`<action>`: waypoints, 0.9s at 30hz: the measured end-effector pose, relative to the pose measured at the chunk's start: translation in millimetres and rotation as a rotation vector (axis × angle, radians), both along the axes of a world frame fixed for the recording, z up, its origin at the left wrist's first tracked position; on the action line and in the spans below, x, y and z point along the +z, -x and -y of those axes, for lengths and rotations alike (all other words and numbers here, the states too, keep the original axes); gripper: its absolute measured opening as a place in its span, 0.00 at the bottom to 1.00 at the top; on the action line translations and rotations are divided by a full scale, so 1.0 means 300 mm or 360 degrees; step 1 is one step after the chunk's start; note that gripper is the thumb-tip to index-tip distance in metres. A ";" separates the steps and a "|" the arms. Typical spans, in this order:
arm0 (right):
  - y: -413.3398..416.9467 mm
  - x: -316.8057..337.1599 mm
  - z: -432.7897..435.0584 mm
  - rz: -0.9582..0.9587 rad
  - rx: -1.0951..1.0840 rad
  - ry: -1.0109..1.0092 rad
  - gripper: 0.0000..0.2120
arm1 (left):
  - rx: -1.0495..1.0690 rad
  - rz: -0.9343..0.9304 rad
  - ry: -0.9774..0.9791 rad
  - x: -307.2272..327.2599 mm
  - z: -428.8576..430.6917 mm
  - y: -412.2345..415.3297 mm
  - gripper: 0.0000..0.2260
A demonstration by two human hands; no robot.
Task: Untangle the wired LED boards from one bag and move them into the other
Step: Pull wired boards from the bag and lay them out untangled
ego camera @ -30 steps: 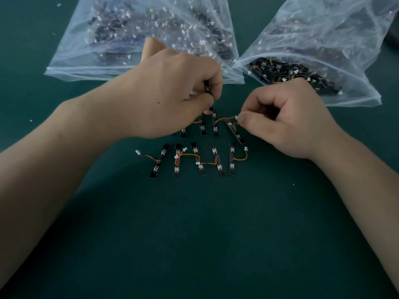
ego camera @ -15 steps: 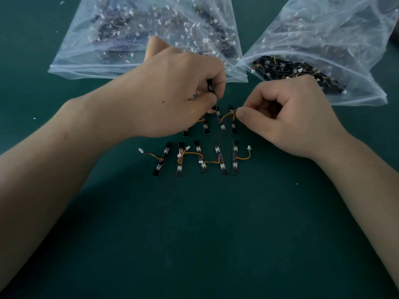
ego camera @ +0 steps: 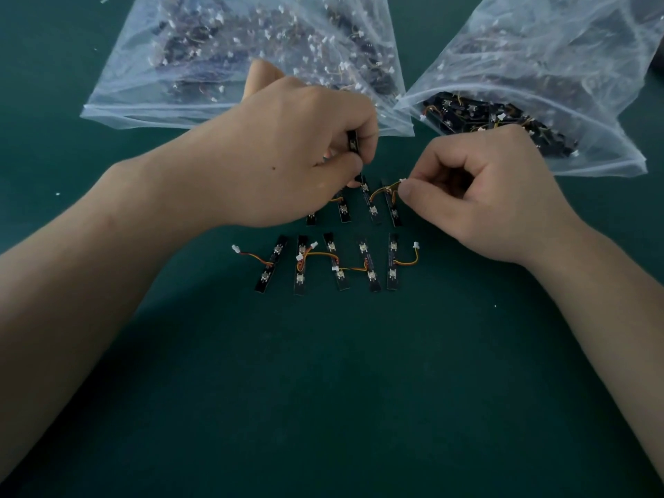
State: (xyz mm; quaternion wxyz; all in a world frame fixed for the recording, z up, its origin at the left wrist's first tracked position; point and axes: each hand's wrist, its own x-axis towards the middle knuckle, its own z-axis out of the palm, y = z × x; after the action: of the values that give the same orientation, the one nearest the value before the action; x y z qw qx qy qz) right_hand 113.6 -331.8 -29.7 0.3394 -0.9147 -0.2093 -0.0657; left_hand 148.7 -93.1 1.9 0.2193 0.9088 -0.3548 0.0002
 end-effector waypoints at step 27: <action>-0.001 0.011 0.035 -0.0178 0.0190 -0.0137 0.08 | 0.0300 -0.0119 0.0584 -0.036 -0.105 -0.016 0.04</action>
State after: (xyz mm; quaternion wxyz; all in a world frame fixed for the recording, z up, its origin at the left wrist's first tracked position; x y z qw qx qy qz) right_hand 113.9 -342.3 -26.4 0.3929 -0.8874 -0.2410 -0.0033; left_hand 153.5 -61.7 -8.9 0.3933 0.8822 -0.2539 0.0515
